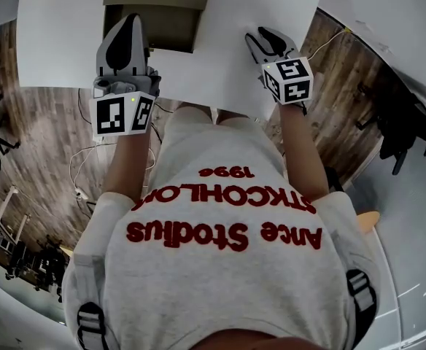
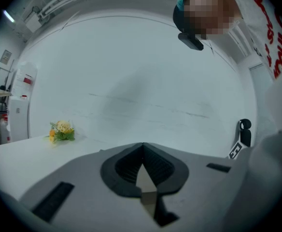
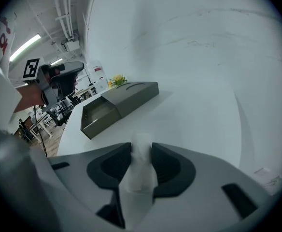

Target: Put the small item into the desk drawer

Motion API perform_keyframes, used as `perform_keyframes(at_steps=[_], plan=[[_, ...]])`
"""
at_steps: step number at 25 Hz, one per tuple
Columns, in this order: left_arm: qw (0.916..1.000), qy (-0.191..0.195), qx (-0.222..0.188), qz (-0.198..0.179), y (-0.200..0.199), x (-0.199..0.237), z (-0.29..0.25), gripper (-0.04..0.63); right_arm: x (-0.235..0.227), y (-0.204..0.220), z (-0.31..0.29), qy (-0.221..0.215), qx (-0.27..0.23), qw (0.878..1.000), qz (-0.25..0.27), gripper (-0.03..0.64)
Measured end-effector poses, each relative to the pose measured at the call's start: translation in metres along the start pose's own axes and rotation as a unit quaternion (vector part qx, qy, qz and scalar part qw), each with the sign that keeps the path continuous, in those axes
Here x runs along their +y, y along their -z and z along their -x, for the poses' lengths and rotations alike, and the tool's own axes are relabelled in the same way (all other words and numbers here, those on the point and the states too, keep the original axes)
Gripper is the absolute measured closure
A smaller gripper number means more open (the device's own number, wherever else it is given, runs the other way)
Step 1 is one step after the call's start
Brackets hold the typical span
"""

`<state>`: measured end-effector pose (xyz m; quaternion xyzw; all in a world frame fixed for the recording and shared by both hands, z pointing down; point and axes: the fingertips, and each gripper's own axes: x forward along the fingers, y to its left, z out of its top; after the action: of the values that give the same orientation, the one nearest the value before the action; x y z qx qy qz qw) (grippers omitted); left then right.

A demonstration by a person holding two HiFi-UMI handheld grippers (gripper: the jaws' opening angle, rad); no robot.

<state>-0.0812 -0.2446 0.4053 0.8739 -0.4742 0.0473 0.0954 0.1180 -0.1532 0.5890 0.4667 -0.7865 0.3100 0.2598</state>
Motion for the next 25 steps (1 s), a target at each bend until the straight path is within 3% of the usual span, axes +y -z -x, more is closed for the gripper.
perform_keyframes(at_steps=[6,15,20,25], plan=[[1.0,-0.004,-0.004,-0.003,-0.004,0.003,0.004,0.588,0.003,-0.007,0.004,-0.002,-0.013,1.0,-0.009,0.489],[0.9992,0.002,-0.036,-0.014,-0.028,-0.005,0.004,0.588,0.001,-0.069,0.05,0.013,-0.111,0.994,-0.013,0.491],[0.9978,0.013,-0.061,-0.024,-0.05,-0.011,0.004,0.588,0.002,-0.117,0.092,0.017,-0.197,0.98,-0.038,0.491],[0.9947,0.024,-0.094,-0.036,-0.076,-0.023,0.005,0.588,0.003,-0.153,0.139,0.035,-0.286,0.957,-0.045,0.492]])
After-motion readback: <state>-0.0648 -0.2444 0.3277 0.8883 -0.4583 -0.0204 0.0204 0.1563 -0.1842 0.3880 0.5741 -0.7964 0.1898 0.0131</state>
